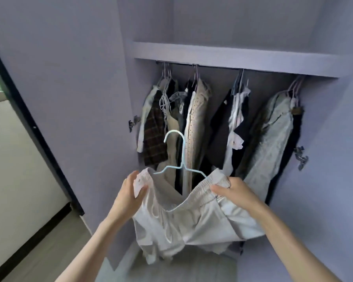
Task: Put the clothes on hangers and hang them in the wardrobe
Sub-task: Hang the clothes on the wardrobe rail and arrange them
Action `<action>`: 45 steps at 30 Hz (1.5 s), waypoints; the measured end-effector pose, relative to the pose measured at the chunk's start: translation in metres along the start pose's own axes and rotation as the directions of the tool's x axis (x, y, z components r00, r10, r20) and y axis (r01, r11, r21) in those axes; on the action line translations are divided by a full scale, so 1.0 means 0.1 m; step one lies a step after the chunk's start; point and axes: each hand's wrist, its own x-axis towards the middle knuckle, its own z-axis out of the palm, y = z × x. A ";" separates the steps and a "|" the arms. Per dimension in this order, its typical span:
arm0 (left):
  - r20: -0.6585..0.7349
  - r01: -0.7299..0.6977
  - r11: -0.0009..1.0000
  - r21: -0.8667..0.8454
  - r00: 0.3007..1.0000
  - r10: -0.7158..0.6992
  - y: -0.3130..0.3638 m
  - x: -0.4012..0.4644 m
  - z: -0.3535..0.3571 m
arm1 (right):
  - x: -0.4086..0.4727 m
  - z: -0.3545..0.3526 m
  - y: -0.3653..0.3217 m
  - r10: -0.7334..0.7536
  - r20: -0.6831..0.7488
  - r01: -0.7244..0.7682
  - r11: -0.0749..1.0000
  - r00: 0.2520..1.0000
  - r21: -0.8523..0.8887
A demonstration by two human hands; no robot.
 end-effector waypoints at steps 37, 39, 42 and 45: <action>0.186 -0.270 0.957 0.105 0.951 0.247 0.83 3.53 1.27 | 3.30 -0.57 -0.61 0.009 -0.487 0.242 0.859 0.873 0.451; 0.184 -0.330 0.929 0.168 0.936 0.300 0.82 3.68 1.34 | 3.50 -0.60 -0.63 0.004 -0.500 0.250 0.863 0.866 0.440; 0.214 -0.380 0.894 0.239 0.918 0.333 0.78 3.85 1.44 | 3.75 -0.63 -0.67 -0.001 -0.523 0.258 0.871 0.852 0.419; 0.207 -0.403 0.888 0.222 0.909 0.361 0.76 3.95 1.50 | 3.99 -0.69 -0.73 -0.016 -0.555 0.270 0.884 0.832 0.381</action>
